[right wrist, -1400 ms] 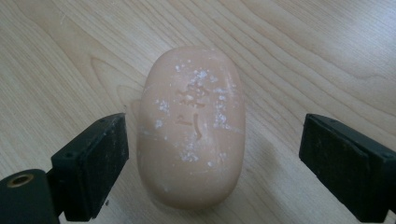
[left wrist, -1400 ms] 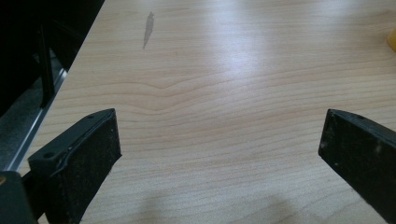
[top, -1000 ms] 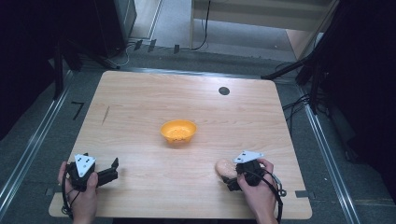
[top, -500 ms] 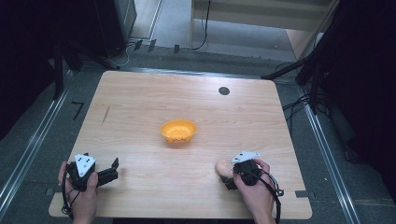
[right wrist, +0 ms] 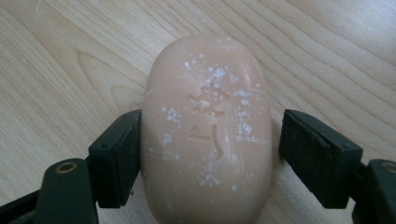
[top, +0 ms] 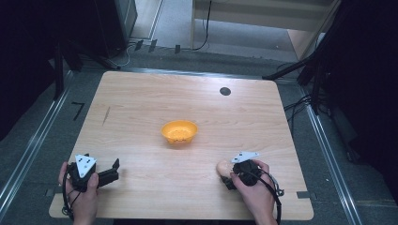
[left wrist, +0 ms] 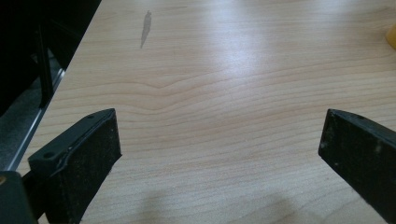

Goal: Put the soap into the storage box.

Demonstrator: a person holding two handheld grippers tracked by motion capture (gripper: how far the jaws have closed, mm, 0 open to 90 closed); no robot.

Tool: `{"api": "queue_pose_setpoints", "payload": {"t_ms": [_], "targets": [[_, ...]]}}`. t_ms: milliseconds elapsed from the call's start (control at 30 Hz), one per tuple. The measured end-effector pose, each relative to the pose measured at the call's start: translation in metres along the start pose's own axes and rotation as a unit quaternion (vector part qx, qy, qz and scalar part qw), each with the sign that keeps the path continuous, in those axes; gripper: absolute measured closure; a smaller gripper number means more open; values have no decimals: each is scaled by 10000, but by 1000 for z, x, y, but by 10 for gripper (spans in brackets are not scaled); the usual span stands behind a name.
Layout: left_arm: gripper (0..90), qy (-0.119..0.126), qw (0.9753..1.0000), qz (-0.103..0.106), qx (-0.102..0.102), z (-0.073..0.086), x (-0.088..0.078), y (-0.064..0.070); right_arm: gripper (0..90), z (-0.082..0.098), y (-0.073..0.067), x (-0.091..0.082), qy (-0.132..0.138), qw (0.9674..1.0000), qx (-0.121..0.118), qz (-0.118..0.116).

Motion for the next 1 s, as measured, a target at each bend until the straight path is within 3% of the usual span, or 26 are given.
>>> {"api": "queue_pose_setpoints", "payload": {"t_ms": [333,433,467,1000], "targets": [[0,3,10000,-1,-6,0,0,0,226,-1,0,1,-60,10000,-26,8],[0,6,10000,-1,-8,0,0,0,255,-2,-1,1,-81,9999,-60,-13],[0,4,10000,-1,-10,0,0,0,322,-3,-2,0,-32,9999,-134,-84],[0,-2,10000,32,0,0,0,0,331,-3,-1,-1,-111,9995,-260,-167]]}}
Point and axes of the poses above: each handheld gripper's, and its own axes: x roughly forward along the jaws, z roughly out of its underside, y roughly to its right, the point moved 5 cm from there along x, roughly forward along the jaws
